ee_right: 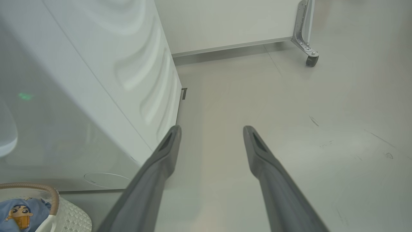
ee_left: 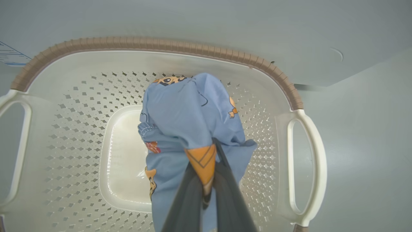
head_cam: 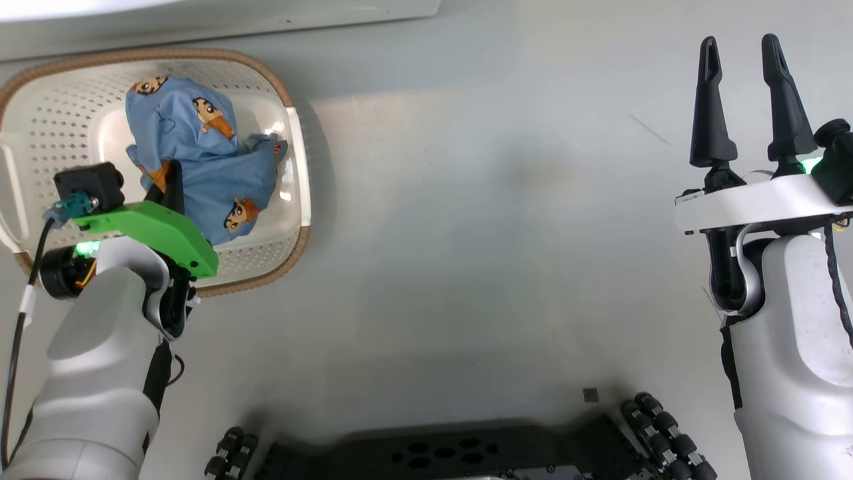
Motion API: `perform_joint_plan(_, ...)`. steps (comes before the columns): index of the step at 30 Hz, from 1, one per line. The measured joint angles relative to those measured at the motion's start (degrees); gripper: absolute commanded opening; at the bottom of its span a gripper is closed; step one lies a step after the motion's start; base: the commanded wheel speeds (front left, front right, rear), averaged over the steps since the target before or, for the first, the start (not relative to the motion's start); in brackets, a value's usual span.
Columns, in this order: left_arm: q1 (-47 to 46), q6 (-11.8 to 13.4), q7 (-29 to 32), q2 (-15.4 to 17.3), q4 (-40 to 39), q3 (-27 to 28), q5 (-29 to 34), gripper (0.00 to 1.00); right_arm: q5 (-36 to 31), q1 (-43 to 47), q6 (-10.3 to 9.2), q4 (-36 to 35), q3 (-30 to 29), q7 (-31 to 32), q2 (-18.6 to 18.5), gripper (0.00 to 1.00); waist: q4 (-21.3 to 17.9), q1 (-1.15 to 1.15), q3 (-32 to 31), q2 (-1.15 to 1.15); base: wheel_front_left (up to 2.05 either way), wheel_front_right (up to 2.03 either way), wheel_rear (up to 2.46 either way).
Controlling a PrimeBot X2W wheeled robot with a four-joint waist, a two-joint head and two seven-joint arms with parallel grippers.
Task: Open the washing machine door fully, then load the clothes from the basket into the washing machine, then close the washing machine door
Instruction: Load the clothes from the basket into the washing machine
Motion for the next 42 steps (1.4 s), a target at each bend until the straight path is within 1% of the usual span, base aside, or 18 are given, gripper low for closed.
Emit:
perform_joint_plan(4, 2.42, 0.00, -1.27, -0.11, -0.47, -0.23, -0.57, 0.00, 0.00, 0.57, 0.02, 1.24, 0.00, 0.00, 0.00, 1.00, 0.48, 0.00, -3.89, 0.00, 0.00, 0.00, 0.00)
perform_joint_plan(8, 3.56, 0.00, -1.85, 0.03, -0.86, -0.19, -0.92, 0.00, 0.00, 1.76, 0.03, 1.90, 0.08, 0.00, 0.00, 1.00, 0.75, 0.00, -6.19, 0.00, 0.00, 0.00, 0.00)
perform_joint_plan(12, 5.04, 0.00, -2.37, 0.78, -2.24, -0.14, -1.09, 0.00, 0.00, 2.66, 0.46, 2.87, 0.21, 0.01, 0.01, 1.00, 1.05, 0.00, -9.19, 0.00, 0.00, 0.00, 0.00)
perform_joint_plan(22, 7.15, 0.00, -2.86, 2.54, -6.04, 0.34, -1.10, 0.00, 0.01, 5.00, 0.54, 4.21, 0.80, 0.00, 0.03, 1.00, 1.57, 0.00, -15.89, 0.00, 0.00, 0.00, 0.00)
perform_joint_plan(26, 7.87, 0.00, -2.86, 3.53, -8.84, 2.37, -0.94, 0.00, 0.01, 5.80, 0.66, 4.91, 0.96, 0.00, 0.04, 1.00, 1.79, 0.00, -18.19, 0.00, 0.00, 0.00, 0.00)
perform_joint_plan(28, 8.34, 0.00, -2.86, 3.75, -10.55, 3.45, -0.14, 0.00, 0.02, 6.22, 0.96, 5.25, 1.12, 0.00, 0.04, 1.00, 1.90, 0.00, -19.29, 0.00, 0.00, 0.00, 0.00)
perform_joint_plan(34, 10.55, 0.00, -2.86, 4.53, -15.16, 6.89, 1.43, 0.00, 0.03, 7.19, 0.96, 5.87, 1.29, 0.00, 0.05, 1.00, 2.14, 0.00, -22.54, 0.00, 0.00, 0.00, 0.00)
perform_joint_plan(42, 15.08, 0.00, -2.86, 4.65, -19.92, 10.54, 3.80, 0.00, 0.22, 8.60, 0.97, 6.47, 1.79, 0.01, 0.09, 1.00, 2.18, 0.00, -26.75, 0.00, 0.00, 0.00, 0.00)
